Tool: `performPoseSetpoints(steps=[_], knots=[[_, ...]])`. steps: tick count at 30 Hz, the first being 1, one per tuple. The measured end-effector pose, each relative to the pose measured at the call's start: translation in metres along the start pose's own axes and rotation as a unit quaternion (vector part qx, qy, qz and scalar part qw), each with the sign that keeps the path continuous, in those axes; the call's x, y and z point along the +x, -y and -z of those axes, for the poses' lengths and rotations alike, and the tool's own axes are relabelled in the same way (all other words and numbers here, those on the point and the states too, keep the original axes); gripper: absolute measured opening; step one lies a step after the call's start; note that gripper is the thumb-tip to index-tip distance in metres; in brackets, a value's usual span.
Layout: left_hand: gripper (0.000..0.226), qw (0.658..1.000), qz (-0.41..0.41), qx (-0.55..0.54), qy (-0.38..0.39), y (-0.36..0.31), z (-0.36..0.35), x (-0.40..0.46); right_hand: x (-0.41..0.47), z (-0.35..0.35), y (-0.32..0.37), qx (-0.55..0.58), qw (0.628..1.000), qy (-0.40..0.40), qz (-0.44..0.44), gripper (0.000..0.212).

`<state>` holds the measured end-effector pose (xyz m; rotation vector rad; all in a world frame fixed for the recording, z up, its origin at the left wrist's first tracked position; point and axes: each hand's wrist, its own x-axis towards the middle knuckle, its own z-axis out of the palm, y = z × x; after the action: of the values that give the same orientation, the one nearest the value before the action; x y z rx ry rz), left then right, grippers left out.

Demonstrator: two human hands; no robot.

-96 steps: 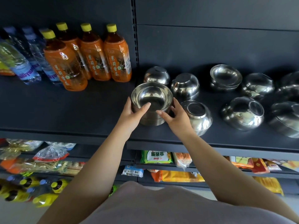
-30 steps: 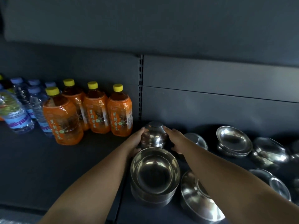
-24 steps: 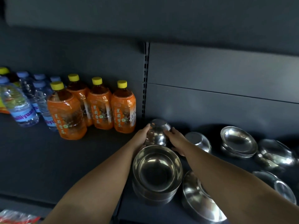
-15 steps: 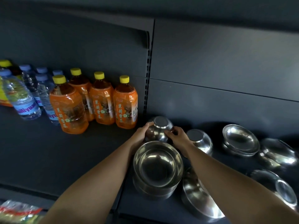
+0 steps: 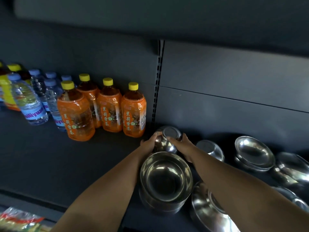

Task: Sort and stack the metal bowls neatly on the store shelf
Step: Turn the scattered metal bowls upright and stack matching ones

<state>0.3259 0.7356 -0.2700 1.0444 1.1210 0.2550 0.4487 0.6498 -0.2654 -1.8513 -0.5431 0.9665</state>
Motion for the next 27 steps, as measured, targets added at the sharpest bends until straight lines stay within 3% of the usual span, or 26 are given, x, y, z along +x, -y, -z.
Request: performPoseSetpoints(steps=[3,11,16,17,20,27], knots=[[0.083,1.0,-0.001,-0.008,-0.002,-0.002,-0.001,0.004,-0.004,-0.002,0.0,0.004,1.0,-0.013,0.01,0.083],[0.035,0.99,-0.058,-0.106,0.069,-0.005,-0.002,-0.014,-0.011,0.005,0.002,0.097,0.994,-0.039,-0.037,0.058],[0.031,0.995,-0.06,-0.034,0.071,-0.01,0.002,-0.02,-0.003,0.011,-0.001,0.118,0.988,-0.031,-0.098,0.112],[0.033,0.995,-0.065,-0.012,0.075,-0.011,0.002,-0.016,-0.008,0.011,0.003,0.123,0.986,-0.023,-0.108,0.108],[0.037,0.992,-0.082,0.021,0.095,-0.009,0.005,-0.013,-0.026,0.009,0.014,0.127,0.983,-0.014,-0.129,0.066],[0.042,0.98,-0.1,-0.047,0.167,-0.009,0.004,-0.02,-0.024,0.01,0.007,0.081,0.987,-0.023,-0.139,0.058]])
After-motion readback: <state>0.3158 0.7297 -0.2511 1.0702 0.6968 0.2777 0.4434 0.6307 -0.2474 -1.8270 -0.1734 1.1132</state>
